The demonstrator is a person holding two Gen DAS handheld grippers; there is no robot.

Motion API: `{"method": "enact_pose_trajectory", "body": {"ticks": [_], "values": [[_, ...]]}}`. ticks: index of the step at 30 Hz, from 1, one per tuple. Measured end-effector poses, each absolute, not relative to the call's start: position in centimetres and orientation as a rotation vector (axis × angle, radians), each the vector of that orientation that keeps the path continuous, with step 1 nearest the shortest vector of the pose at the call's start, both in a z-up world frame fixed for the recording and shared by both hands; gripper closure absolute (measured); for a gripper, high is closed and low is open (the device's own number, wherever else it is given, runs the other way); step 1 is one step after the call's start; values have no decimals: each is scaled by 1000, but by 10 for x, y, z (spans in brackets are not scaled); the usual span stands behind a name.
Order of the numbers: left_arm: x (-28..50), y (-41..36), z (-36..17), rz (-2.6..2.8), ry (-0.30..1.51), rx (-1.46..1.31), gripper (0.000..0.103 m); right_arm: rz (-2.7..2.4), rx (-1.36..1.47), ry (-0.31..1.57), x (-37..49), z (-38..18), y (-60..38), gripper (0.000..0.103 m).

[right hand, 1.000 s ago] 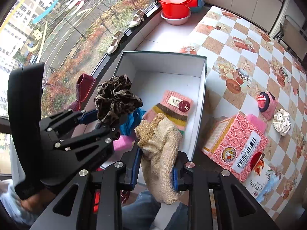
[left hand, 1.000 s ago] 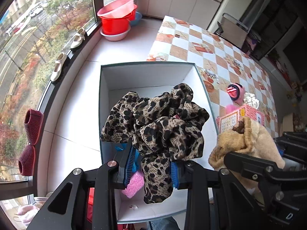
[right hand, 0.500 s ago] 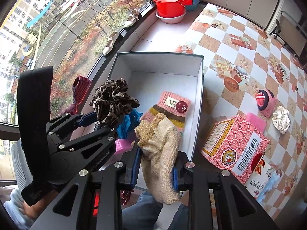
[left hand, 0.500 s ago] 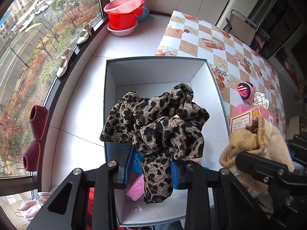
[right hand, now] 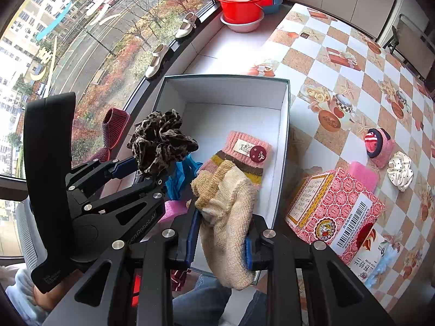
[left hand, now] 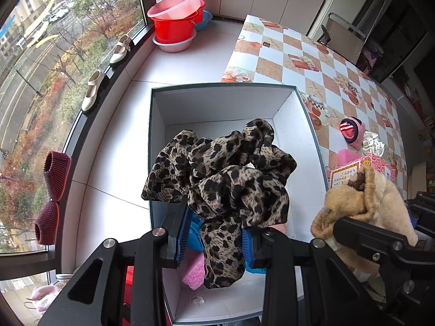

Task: Organize soft objects
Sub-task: 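Lower both held items over the white box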

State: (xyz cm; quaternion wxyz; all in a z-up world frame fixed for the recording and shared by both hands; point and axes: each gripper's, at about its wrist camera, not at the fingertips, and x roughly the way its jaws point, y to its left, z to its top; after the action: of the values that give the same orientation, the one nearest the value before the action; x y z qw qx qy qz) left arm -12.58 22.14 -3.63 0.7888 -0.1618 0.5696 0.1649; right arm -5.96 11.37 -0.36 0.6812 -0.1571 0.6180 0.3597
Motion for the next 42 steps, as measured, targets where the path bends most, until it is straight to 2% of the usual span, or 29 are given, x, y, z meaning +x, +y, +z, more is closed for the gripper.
{"method": "enact_pose_trajectory", "body": {"ticks": [42], "values": [[-96,240,-45,385,1242,-328,68,782,-402,1385,-48,-20,130,75]]}}
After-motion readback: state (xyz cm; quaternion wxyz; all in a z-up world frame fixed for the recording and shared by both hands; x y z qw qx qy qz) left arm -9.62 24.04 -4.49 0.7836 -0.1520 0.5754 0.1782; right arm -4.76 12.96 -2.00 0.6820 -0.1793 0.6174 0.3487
